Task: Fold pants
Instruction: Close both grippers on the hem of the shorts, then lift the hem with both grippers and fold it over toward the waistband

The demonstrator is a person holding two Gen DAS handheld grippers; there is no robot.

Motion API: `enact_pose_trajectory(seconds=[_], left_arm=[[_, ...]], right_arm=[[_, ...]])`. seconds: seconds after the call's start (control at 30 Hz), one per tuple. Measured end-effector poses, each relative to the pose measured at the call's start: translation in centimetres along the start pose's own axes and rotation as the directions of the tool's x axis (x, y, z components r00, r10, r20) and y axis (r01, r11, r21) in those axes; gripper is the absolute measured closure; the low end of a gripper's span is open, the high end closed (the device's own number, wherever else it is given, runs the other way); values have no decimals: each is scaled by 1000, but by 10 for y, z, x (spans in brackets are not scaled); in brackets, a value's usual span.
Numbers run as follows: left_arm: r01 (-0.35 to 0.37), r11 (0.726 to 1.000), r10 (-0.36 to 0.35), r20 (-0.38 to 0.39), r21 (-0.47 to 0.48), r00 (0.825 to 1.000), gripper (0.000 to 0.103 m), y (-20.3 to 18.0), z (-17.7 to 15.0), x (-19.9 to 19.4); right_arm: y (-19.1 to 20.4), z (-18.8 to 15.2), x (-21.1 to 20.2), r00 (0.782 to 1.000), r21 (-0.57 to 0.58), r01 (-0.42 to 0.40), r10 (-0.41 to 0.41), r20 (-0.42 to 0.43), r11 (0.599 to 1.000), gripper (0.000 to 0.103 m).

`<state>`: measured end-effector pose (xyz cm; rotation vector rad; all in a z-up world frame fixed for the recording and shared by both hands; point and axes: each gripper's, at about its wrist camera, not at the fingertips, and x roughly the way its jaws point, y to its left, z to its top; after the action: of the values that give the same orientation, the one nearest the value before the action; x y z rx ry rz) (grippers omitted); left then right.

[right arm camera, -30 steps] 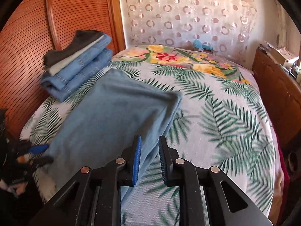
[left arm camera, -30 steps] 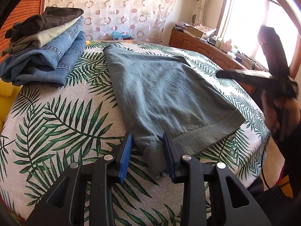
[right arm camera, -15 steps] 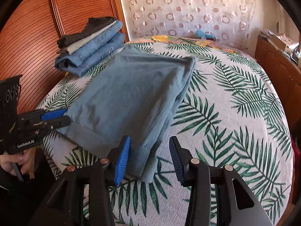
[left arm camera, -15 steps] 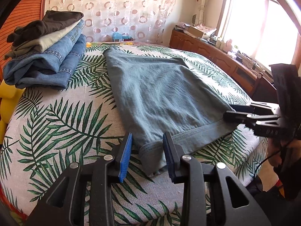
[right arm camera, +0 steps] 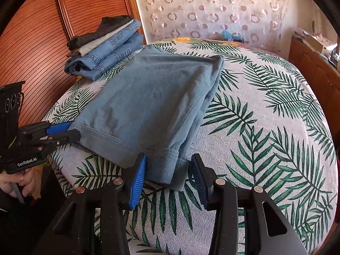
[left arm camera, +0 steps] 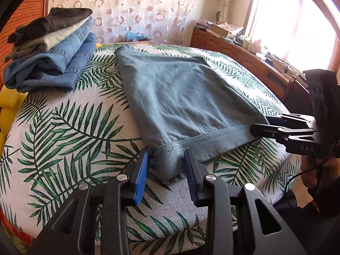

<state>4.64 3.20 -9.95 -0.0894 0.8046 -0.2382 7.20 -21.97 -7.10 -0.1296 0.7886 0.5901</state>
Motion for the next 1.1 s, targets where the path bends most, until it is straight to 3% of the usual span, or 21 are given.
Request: enact_pose_trajectory(seconds=[0.17,0.33,0.5,0.6,1.1], left_arm=[[-7,1000,7,2,11,1000,69,-3,-1,-1],[0,1000,0,2,22,1000,70,-7,-5,-2],[15,1000,-15,13,-2,1000,85,-2,-4,-4],[28,1000,-28,27,10,999,90,-4,-2,-7],[72,997,-76,159,31,984,92,-11,25,-55]], right_arm=[[6,-2,-1,1000,-21,6,-6,1,1000,59],[8,-4,-1,1000,-35,9,-8,8,999,65],[9,-5,-2,1000,-38,-20,20,8,999,80],[10,-5,-2,1000,-42,-25,26,12,999,83],[16,3,-44,993,-60,-59,65,101,996,85]])
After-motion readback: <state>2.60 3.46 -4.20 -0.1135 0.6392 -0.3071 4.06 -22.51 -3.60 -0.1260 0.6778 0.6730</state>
